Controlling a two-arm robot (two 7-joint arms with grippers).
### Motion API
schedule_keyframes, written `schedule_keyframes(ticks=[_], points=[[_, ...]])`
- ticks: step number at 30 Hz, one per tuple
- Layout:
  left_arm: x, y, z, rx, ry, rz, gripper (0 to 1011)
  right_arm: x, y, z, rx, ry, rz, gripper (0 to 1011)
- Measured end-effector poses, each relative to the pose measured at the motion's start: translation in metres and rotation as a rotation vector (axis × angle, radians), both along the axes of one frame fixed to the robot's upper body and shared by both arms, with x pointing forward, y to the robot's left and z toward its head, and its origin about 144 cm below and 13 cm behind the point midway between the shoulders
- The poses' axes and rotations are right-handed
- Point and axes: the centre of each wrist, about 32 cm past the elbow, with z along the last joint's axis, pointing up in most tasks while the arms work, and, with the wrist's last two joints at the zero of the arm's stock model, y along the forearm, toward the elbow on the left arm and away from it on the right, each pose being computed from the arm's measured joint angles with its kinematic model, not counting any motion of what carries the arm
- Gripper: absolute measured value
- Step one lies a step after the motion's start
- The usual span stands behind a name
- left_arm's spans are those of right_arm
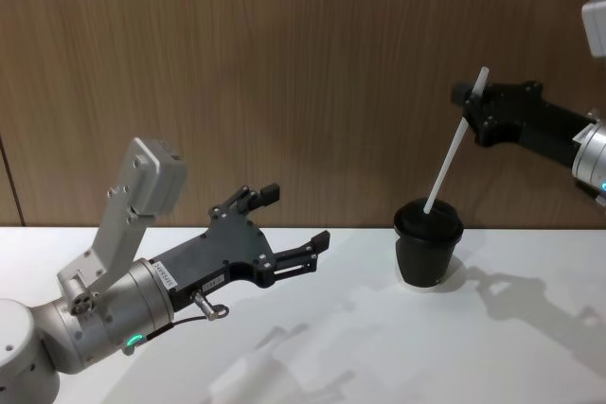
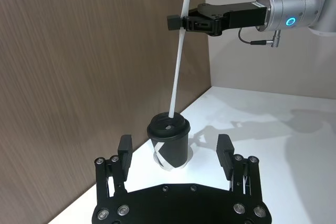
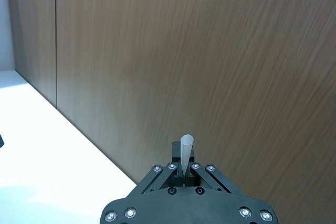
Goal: Pick up the straw with one hand, pass it to the other hand, and insert it into the cup.
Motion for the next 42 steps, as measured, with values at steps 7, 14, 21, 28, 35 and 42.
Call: schedule_keyframes(ticks=[7,14,21,28,35,42], points=[[0.000,0.000,0.000,0.000,0.000,0.000,1003,0.001,0.001,-0.002,0.000,0.007,0.000,7],[0.000,0.000,0.000,0.000,0.000,0.000,1003,0.003,0.001,-0.005,-0.002,0.013,-0.002,7],[0.000,0.000,0.000,0.000,0.000,0.000,1003,0.004,0.002,-0.007,-0.002,0.017,-0.003,7],[0.000,0.000,0.000,0.000,0.000,0.000,1003,0.006,0.003,-0.008,-0.002,0.021,-0.002,7],[0.000,0.000,0.000,0.000,0.000,0.000,1003,0.007,0.003,-0.010,-0.003,0.026,-0.004,7],[0.000,0.000,0.000,0.000,0.000,0.000,1003,0.009,0.004,-0.013,-0.005,0.033,-0.009,7]])
